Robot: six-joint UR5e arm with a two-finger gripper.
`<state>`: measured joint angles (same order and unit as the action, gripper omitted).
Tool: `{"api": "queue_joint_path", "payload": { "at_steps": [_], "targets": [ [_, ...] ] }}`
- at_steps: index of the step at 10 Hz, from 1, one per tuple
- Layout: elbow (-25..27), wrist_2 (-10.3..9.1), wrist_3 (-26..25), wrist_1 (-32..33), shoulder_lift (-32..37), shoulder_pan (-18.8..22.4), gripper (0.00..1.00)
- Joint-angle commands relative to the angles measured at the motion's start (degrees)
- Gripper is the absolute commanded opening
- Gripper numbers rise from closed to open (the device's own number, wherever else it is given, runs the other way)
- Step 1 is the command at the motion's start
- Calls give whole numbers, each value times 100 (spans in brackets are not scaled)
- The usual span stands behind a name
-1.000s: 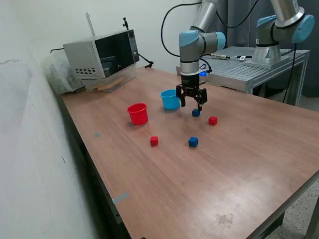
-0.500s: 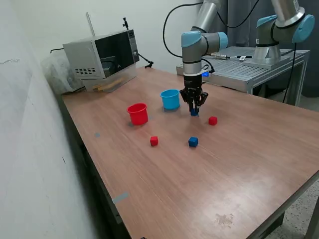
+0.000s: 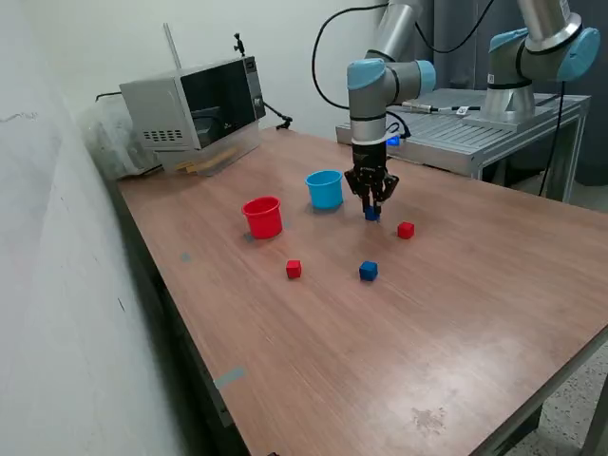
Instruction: Place red objects in the red bin, and blue objects in the blue bin.
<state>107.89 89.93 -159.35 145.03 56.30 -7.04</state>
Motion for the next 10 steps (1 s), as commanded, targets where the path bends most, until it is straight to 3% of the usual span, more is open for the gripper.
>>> {"api": "queue_joint_path", "payload": {
  "at_steps": [1,7,10],
  "targets": [
    [4,34,1,-45,423,-8,0],
    [-57,42,-25,-633,1506,-157,0],
    [-57,130,-8,-651,1489,-841,0]
  ]
}}
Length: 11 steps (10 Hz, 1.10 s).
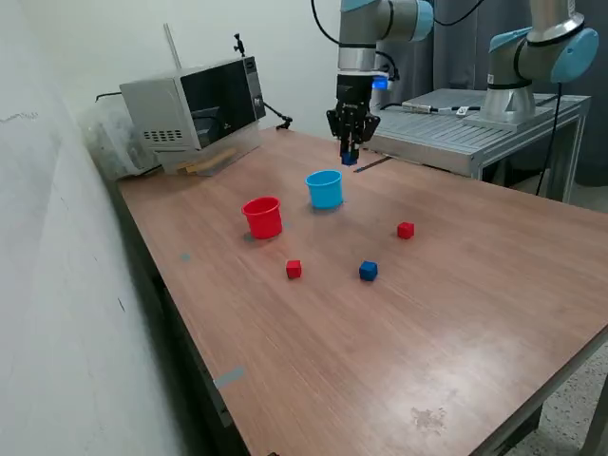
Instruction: Place red objects in the red bin, and blue objects in the blue bin.
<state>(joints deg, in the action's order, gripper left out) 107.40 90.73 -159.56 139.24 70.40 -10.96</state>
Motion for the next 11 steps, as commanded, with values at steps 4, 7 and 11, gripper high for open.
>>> {"api": "queue_joint_path", "payload": {
  "at_steps": [4,7,11],
  "targets": [
    [-18,33,21,-72,9,-758,0],
    [-228,6,21,-64,-402,-802,0],
    [-290,-11,21,-11,-614,-855,0]
  ]
}}
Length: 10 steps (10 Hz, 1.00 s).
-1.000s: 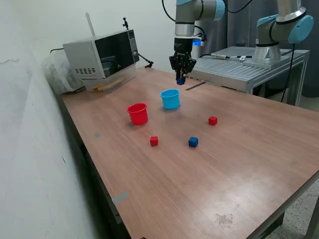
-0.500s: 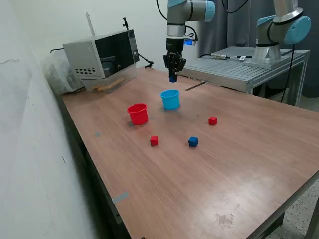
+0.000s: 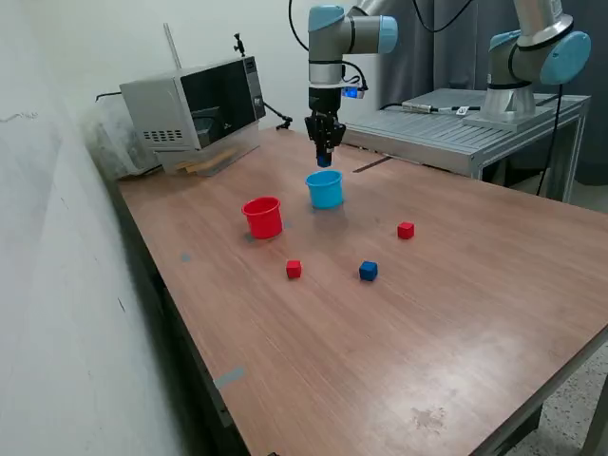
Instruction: Place red objects in the red bin, and blue objects in the blue bin.
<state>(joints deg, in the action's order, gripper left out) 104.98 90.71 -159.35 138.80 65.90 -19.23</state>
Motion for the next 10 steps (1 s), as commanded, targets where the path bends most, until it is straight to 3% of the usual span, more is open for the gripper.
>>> {"api": "queue_joint_path", "payload": {
  "at_steps": [1,2,3,7,10],
  "targets": [
    [-47,-9,0,34,-217,-37,0],
    [-39,-9,0,42,-226,-45,0],
    [-47,-9,0,42,-226,-46,100],
    [-30,0,0,86,-218,-291,100],
    [101,44,9,60,9,-205,100]
  ]
}}
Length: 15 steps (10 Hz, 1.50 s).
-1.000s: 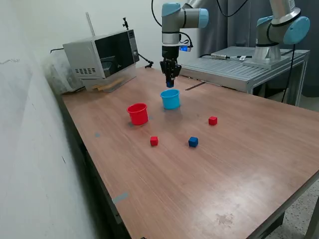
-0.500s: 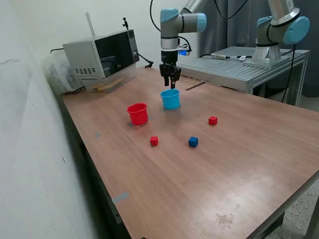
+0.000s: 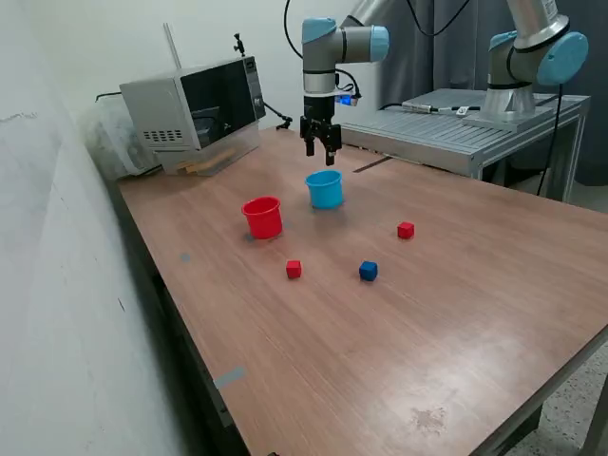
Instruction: Place red objects in the red bin, and blue objects in the blue bin.
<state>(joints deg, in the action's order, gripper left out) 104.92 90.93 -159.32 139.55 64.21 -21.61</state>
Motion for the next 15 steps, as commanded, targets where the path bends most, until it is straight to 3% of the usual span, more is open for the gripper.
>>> {"api": "queue_joint_path", "payload": {
  "at_steps": [1,4,8,10,13,14,15],
  "targets": [
    [247,21,6,-42,379,147,100],
    [765,13,-3,-339,1134,1006,100],
    [977,13,-47,-693,1777,1782,100],
    [960,13,-73,-772,2015,2045,100],
    [855,39,-91,-754,2078,2792,100],
    [663,-5,-100,-737,2008,2951,100],
    [383,-40,-439,-728,1755,3109,100]
  ]
}}
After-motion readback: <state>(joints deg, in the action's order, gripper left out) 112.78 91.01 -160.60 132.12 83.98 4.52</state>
